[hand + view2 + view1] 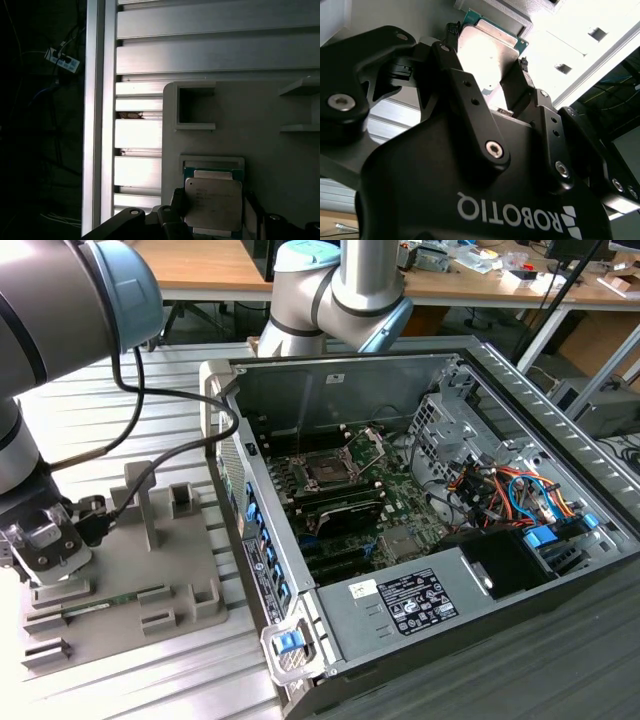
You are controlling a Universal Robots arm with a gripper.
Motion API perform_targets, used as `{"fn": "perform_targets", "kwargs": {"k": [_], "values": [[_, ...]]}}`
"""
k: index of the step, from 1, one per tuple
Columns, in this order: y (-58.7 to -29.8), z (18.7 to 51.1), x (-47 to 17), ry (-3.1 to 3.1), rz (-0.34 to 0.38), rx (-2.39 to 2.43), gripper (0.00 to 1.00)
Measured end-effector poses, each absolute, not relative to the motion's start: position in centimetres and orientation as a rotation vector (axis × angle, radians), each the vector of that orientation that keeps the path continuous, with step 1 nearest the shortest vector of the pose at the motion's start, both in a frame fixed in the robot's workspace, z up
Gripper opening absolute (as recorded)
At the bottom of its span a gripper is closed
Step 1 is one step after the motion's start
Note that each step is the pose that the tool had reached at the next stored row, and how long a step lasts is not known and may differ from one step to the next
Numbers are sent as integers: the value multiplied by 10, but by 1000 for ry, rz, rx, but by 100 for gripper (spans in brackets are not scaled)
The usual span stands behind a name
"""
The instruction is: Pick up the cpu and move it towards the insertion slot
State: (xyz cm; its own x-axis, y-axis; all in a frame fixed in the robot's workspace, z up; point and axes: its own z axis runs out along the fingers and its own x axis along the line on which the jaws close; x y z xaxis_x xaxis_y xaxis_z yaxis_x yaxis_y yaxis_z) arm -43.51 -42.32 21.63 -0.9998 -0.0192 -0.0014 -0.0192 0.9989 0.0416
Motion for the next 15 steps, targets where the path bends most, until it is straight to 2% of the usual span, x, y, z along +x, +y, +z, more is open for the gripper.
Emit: {"fn": "perform_targets", "kwargs": {"k": [15], "values": [[-423, 221, -435, 3140, 65, -30, 55]]}}
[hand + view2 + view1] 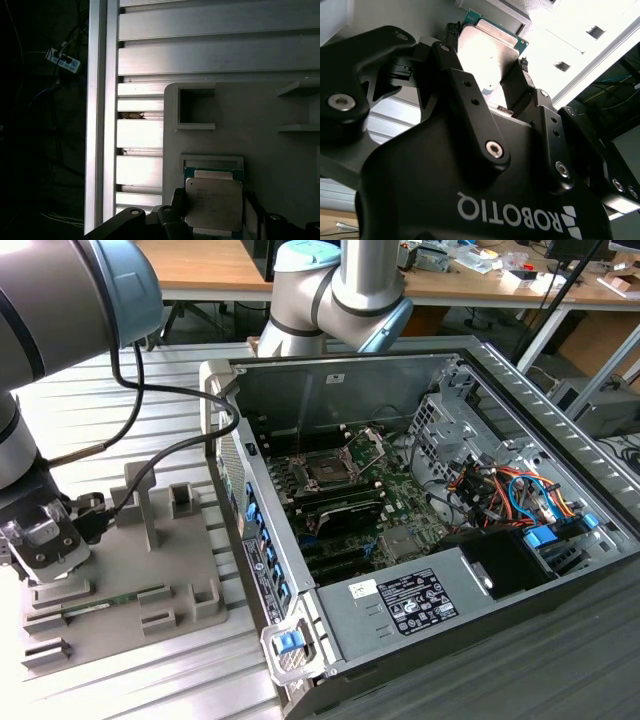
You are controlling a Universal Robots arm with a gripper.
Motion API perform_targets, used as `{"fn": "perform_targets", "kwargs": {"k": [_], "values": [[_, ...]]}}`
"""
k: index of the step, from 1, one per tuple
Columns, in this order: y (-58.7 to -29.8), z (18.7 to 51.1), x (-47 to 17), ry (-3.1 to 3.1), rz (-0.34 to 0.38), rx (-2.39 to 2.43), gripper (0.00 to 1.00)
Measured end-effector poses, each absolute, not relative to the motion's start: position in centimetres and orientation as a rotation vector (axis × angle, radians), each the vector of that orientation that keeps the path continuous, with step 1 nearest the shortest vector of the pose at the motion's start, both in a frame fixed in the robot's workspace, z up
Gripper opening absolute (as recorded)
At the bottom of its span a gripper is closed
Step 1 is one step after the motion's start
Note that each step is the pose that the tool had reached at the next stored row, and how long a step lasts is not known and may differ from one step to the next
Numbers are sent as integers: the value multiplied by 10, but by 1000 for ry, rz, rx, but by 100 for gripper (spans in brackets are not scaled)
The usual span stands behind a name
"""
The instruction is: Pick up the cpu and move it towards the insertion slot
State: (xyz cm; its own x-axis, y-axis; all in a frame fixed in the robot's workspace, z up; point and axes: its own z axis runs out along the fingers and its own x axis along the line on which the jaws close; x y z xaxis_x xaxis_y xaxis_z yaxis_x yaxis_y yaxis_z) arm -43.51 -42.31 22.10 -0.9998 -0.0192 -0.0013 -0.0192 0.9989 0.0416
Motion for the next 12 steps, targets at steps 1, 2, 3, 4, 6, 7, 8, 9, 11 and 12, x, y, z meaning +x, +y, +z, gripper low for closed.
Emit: {"fn": "perform_targets", "kwargs": {"k": [1, 2, 3, 4, 6, 7, 8, 9, 11, 12], "values": [[-423, 221, -435, 3140, 65, -30, 55], [-423, 222, -435, 3140, 65, -30, 55], [-423, 222, -435, 3140, 65, -30, 55], [-423, 222, -435, 3140, 65, -30, 55], [-423, 223, -435, 3140, 65, -30, 55], [-423, 224, -435, 3140, 65, -30, 55], [-423, 224, -435, 3140, 65, -30, 55], [-423, 225, -435, 3140, 65, -30, 55], [-423, 226, -435, 3140, 65, -30, 55], [-423, 226, -435, 3140, 65, -30, 55]]}}
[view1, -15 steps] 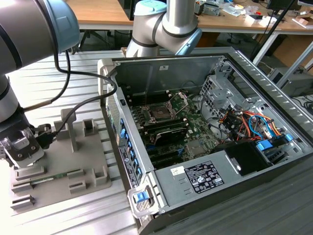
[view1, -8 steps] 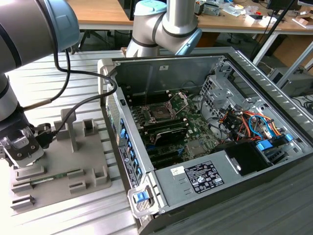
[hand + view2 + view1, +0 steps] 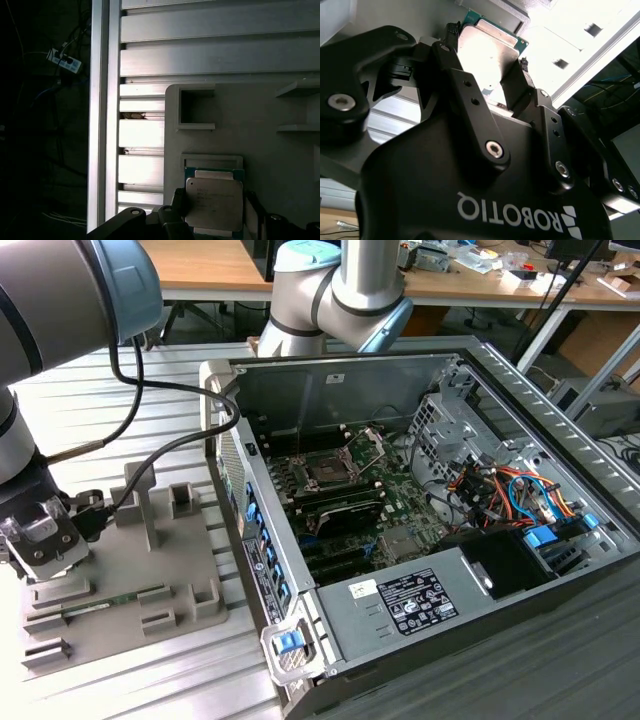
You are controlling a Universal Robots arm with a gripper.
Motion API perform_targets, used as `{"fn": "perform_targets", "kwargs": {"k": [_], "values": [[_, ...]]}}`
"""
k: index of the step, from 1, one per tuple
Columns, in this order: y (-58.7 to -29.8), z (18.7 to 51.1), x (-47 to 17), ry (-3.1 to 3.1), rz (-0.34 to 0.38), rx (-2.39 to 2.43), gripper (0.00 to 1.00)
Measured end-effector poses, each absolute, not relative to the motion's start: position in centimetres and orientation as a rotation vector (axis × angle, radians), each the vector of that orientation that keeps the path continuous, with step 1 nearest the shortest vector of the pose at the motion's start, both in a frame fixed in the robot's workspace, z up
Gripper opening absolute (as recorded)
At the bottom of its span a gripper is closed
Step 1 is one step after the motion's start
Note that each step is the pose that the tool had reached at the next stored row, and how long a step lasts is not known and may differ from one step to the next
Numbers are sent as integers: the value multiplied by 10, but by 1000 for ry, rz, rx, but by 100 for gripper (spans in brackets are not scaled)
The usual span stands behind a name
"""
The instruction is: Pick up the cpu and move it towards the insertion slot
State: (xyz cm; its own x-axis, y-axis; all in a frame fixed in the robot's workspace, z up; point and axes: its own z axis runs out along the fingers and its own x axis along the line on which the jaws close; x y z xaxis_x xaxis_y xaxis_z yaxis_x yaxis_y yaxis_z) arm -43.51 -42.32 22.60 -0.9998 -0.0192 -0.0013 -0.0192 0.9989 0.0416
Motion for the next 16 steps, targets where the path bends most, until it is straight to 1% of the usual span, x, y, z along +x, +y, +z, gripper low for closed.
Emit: {"fn": "perform_targets", "kwargs": {"k": [16], "values": [[-423, 233, -435, 3140, 65, -30, 55]]}}
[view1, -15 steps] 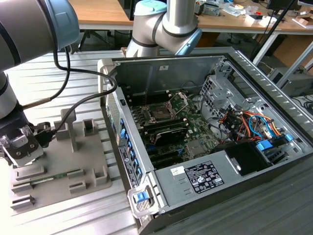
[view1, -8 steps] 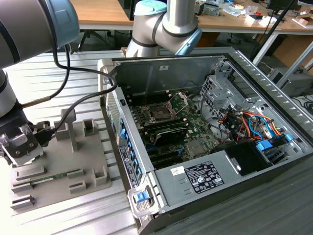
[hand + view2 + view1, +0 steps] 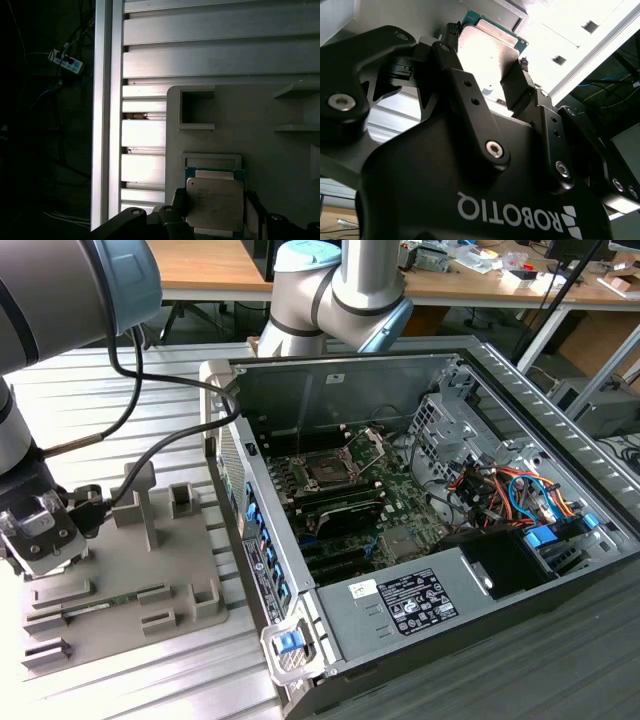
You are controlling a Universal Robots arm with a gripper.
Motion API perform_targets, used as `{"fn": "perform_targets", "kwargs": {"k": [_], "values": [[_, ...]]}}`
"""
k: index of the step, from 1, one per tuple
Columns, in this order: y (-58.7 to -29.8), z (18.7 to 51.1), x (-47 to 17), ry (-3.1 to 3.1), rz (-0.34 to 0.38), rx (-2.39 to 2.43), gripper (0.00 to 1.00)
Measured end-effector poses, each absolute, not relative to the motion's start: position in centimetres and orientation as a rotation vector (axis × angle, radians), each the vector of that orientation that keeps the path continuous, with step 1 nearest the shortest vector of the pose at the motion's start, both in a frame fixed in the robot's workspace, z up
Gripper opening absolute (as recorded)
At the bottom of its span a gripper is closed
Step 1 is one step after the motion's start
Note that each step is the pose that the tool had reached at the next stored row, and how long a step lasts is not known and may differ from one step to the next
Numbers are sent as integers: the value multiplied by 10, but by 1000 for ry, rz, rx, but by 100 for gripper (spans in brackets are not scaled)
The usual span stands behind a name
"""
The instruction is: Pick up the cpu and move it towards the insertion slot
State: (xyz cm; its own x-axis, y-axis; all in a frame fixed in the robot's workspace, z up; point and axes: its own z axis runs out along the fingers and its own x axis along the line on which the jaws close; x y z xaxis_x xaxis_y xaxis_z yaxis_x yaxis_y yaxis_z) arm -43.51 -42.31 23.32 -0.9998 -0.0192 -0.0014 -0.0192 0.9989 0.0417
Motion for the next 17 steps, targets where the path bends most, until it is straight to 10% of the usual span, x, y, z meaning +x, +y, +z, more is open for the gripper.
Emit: {"fn": "perform_targets", "kwargs": {"k": [17], "values": [[-423, 247, -435, 3140, 66, -30, 55]]}}
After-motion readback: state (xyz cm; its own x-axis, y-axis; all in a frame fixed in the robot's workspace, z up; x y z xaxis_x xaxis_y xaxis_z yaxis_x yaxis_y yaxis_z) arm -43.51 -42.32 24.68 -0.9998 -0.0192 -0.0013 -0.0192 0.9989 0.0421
